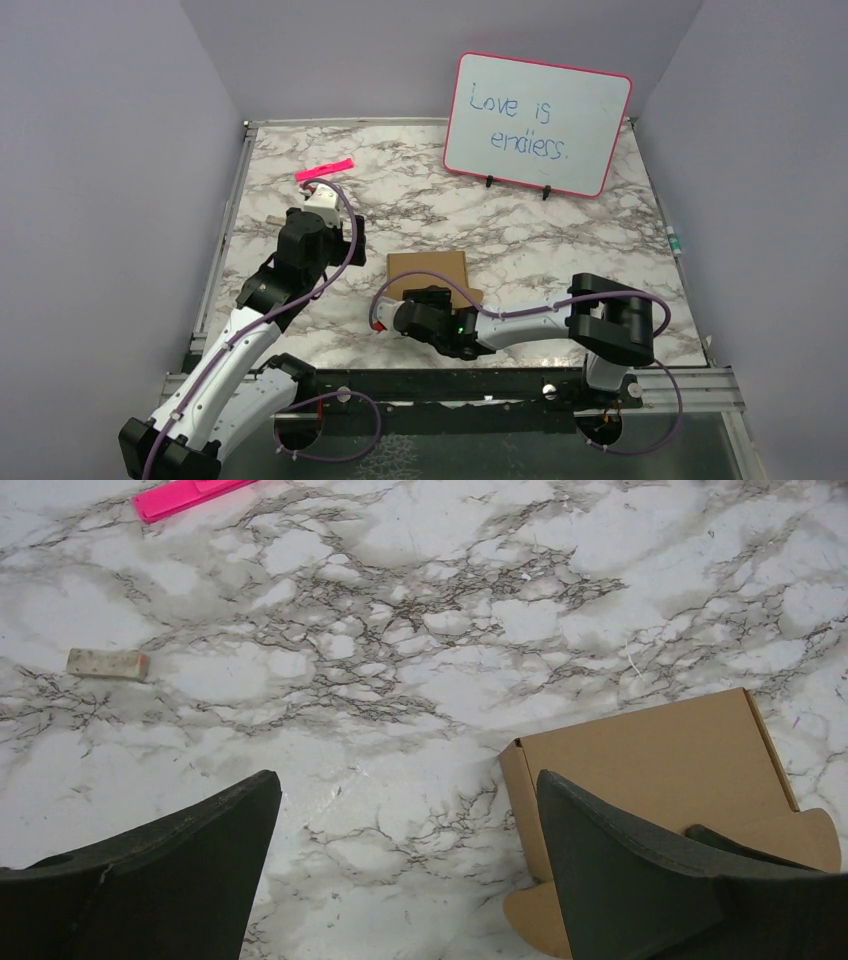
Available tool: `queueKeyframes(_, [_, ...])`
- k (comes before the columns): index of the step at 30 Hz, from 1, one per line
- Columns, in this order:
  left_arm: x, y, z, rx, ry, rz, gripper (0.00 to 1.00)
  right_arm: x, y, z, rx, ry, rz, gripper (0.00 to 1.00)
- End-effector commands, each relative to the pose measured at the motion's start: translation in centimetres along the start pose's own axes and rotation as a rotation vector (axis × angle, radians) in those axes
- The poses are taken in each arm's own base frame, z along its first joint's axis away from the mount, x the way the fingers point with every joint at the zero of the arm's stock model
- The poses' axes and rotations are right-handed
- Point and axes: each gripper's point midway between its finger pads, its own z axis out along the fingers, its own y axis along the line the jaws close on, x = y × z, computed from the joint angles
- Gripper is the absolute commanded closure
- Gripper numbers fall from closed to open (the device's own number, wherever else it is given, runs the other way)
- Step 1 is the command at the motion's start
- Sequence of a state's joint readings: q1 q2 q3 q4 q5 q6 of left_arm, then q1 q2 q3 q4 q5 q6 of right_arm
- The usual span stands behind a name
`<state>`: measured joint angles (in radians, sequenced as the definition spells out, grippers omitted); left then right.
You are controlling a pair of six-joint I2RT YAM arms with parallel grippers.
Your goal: Fold the paper box
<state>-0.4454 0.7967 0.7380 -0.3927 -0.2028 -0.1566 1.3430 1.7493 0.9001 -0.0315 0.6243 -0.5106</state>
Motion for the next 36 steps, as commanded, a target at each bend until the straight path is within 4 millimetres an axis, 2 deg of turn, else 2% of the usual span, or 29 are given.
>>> queueKeyframes(1, [0.0,-0.2,-0.1,0.029,-0.012,0.001,0.01,0.3,0.7,0.8,0.019,0.008,-0.029,0.52])
queueKeyframes(4, [0.1,-0.6,-0.1,0.05,-0.01,0.0,0.01,0.3,0.6,0.6,0.016,0.009,-0.018,0.61])
queueKeyframes(7, [0.1,-0.6,-0.1,0.056,-0.011,0.0,0.01,-0.1,0.4,0.0,-0.005,-0.002,0.003,0.73])
queueKeyframes(16, [0.0,-1.4,-0.2,0.104,-0.018,0.0,0.01,-1.2,-1.6,-2.5,-0.005,-0.063,0.074,0.98])
queueKeyframes(24, [-0.2,-1.3,-0.3,0.105,-0.029,0.001,0.01,-2.5,-2.7,-4.7,-0.048,-0.133,0.115,0.99])
queueKeyframes(36, [-0.2,-1.0,-0.3,0.097,-0.031,-0.002,0.01,-3.3,-1.7,-6.0,-0.188,-0.147,0.146,0.99])
